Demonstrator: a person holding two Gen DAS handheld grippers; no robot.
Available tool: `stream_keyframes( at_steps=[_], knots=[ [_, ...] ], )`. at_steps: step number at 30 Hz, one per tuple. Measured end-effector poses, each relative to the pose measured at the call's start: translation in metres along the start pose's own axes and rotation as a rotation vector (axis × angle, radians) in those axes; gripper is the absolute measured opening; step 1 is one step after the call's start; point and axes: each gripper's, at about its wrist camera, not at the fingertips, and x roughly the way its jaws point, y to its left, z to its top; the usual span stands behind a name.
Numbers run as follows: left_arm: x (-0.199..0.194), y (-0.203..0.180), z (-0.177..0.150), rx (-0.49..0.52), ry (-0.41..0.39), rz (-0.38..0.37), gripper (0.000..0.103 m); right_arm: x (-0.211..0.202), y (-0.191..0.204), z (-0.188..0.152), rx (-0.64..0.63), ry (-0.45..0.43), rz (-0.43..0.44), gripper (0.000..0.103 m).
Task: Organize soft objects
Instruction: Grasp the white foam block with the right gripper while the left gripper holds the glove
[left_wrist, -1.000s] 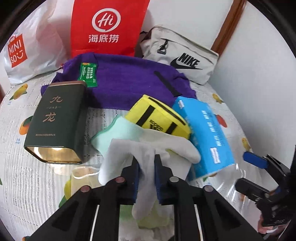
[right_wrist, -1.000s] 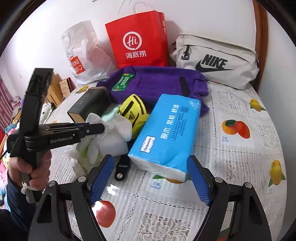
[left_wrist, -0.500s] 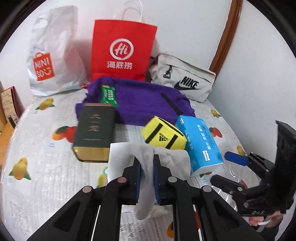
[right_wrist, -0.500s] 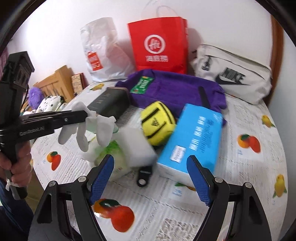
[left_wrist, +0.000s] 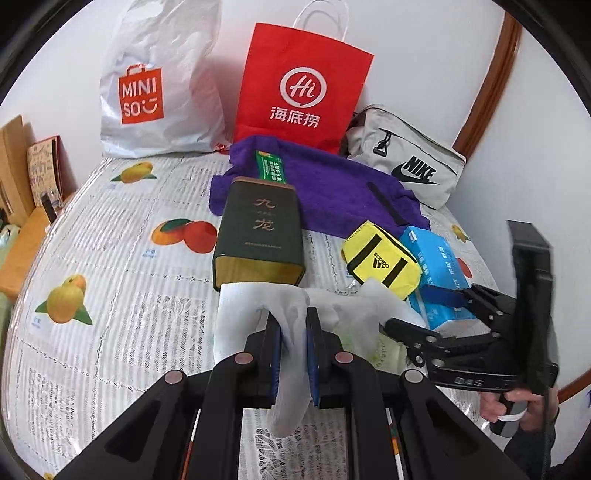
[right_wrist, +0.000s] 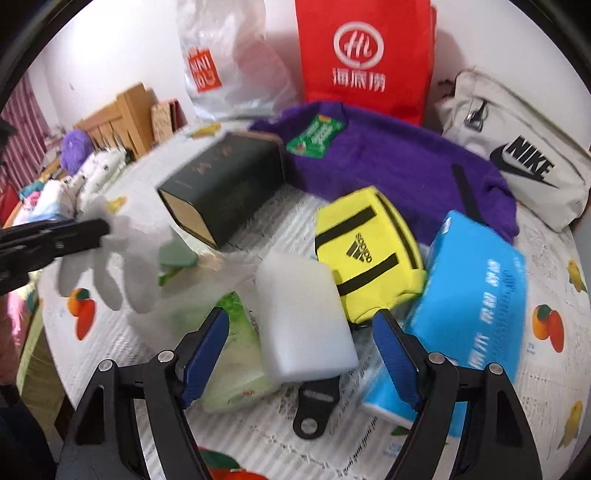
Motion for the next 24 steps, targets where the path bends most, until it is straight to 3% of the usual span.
stream_keyframes(
  at_steps=[2, 5, 7, 14, 24],
  knots=[
    [0.002, 0.003, 0.001, -0.006, 0.004, -0.002, 0.012, 0.011, 0.002, 0.001, -0.016, 0.031, -0.009, 0.071],
    [0.005, 0.006, 0.002, -0.012, 0.005, -0.012, 0.012, 0.018, 0.01, 0.001, -0.072, 0.039, -0.066, 0.055],
    [0.007, 0.008, 0.003, -0.014, 0.008, -0.014, 0.012, 0.016, 0.008, 0.001, -0.065, 0.036, -0.05, 0.052],
    [0.007, 0.007, 0.008, -0.01, 0.009, -0.031, 0.012, -0.011, -0.003, 0.0, 0.011, -0.021, 0.026, 0.052],
    [-0.016, -0.007, 0.019, 0.007, -0.027, -0.077, 0.012, -0.051, -0.012, -0.007, 0.071, -0.087, 0.03, 0.052]
  ],
)
